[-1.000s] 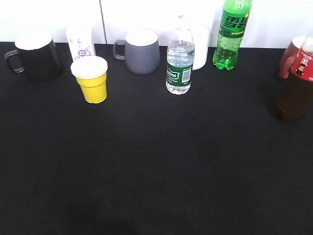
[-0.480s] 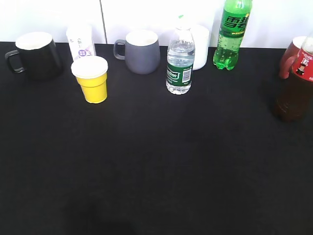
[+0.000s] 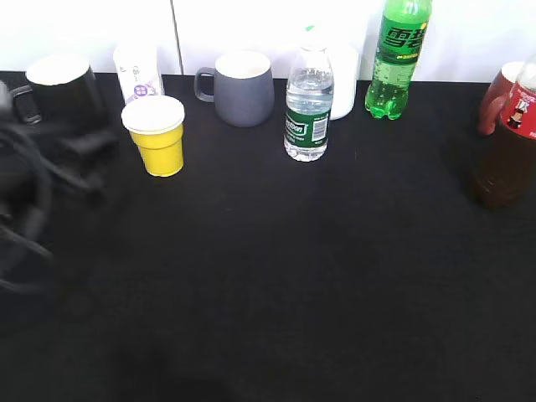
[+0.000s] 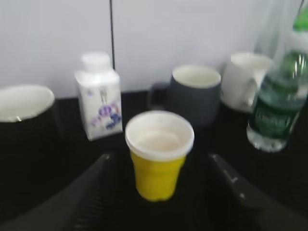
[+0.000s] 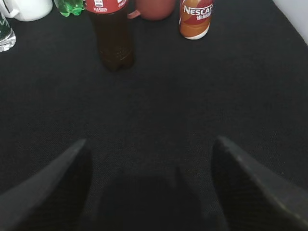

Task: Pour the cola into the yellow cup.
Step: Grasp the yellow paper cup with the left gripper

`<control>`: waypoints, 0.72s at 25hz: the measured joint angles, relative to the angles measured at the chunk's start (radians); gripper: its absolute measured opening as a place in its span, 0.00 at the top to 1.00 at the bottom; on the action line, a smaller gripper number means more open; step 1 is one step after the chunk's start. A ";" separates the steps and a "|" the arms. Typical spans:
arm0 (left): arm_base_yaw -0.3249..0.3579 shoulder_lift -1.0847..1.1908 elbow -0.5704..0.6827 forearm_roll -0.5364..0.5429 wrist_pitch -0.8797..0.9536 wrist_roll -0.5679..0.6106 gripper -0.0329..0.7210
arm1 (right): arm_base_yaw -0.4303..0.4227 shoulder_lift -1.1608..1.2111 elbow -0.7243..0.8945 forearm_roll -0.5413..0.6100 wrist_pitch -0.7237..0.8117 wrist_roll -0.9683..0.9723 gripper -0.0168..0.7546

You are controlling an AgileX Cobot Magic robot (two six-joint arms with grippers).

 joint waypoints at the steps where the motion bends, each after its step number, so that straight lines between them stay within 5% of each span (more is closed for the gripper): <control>1: 0.000 0.048 0.000 0.010 -0.022 0.000 0.37 | 0.000 0.000 0.000 0.000 0.000 0.000 0.22; 4: 0.000 0.167 0.000 0.023 -0.169 0.000 0.36 | 0.000 0.000 0.000 0.000 0.000 0.000 0.22; 8: 0.000 0.341 -0.079 0.025 -0.251 -0.020 0.08 | 0.000 0.000 0.000 0.000 0.000 0.000 0.22; 18: 0.049 0.670 -0.389 0.028 -0.254 -0.117 0.08 | 0.000 0.000 0.000 0.000 0.000 0.000 0.22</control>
